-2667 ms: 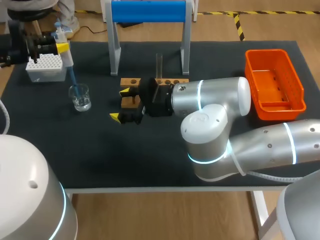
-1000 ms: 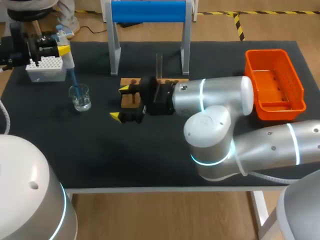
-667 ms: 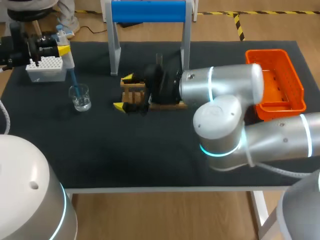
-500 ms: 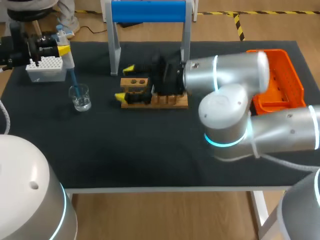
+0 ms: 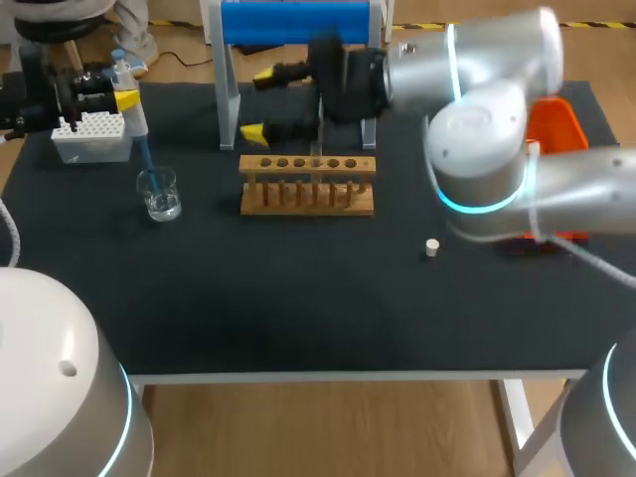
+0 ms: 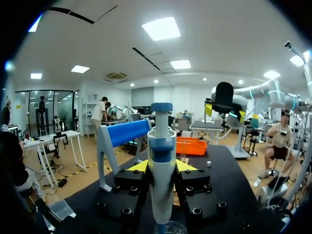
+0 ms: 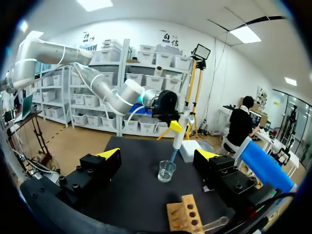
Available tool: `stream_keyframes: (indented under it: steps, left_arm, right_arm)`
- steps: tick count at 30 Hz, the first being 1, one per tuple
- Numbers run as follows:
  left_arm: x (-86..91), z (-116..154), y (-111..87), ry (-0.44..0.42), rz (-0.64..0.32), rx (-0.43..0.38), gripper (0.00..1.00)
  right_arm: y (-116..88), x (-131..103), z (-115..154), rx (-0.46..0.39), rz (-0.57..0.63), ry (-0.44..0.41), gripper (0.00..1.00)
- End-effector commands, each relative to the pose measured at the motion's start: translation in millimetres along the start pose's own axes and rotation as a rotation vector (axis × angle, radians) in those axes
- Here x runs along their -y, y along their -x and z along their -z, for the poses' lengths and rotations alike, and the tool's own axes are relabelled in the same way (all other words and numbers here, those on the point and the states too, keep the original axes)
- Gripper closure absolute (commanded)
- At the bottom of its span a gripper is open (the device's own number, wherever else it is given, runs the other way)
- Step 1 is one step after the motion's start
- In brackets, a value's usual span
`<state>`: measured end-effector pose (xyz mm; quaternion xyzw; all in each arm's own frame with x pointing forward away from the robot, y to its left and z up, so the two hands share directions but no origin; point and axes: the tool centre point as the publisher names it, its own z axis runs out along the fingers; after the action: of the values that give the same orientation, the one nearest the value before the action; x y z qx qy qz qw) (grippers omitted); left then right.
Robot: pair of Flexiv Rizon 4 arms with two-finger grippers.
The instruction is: Invert the test tube, pick up the pipette, mount the tip to pipette, aspirate from beaker and dispense into the tube, eject the tip, return the pipette, and cap with the stopper.
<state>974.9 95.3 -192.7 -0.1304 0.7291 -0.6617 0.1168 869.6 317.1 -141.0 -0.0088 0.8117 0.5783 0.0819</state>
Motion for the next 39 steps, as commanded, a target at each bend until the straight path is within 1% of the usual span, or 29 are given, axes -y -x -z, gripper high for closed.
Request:
stream_keyframes:
  steps: [1,5,6,24,26,28,32,37,38,39]
  left_arm:
    - [-0.2,0.5,0.6,0.000,-0.001,-0.002,1.00]
    - [-0.2,0.5,0.6,0.000,-0.001,-0.002,1.00]
    - [-0.2,0.5,0.6,0.000,-0.001,-0.002,1.00]
    - [-0.2,0.5,0.6,0.000,-0.001,-0.002,1.00]
    - [-0.2,0.5,0.6,0.000,-0.001,-0.002,1.00]
    - [-0.2,0.5,0.6,0.000,-0.001,-0.002,1.00]
    - [-0.2,0.5,0.6,0.000,-0.001,-0.002,1.00]
    - [-0.2,0.5,0.6,0.000,-0.001,-0.002,1.00]
    - [-0.2,0.5,0.6,0.000,-0.001,-0.002,1.00]
    - [-0.2,0.5,0.6,0.000,-0.001,-0.002,1.00]
  right_arm:
    - [18.2,-12.9,-12.7,-0.175,0.004,-0.167,0.00]
    - [30.9,-21.9,-26.4,-0.199,0.019,-0.176,0.00]
    - [34.6,-22.9,-30.5,-0.188,0.022,-0.181,0.00]
    - [34.6,-22.9,-30.5,-0.188,0.022,-0.181,0.00]
    - [38.7,-19.4,-35.1,-0.163,0.013,-0.189,0.00]
    - [43.8,-20.5,-40.4,-0.155,0.022,-0.193,0.00]
    - [56.0,-28.3,-51.1,-0.135,0.053,-0.188,0.00]
    - [70.7,-42.4,-66.2,-0.140,0.079,-0.179,0.00]
    - [73.5,-45.3,-68.5,-0.143,0.082,-0.175,0.15]
    - [76.7,-48.2,-70.8,-0.144,0.083,-0.172,0.57]
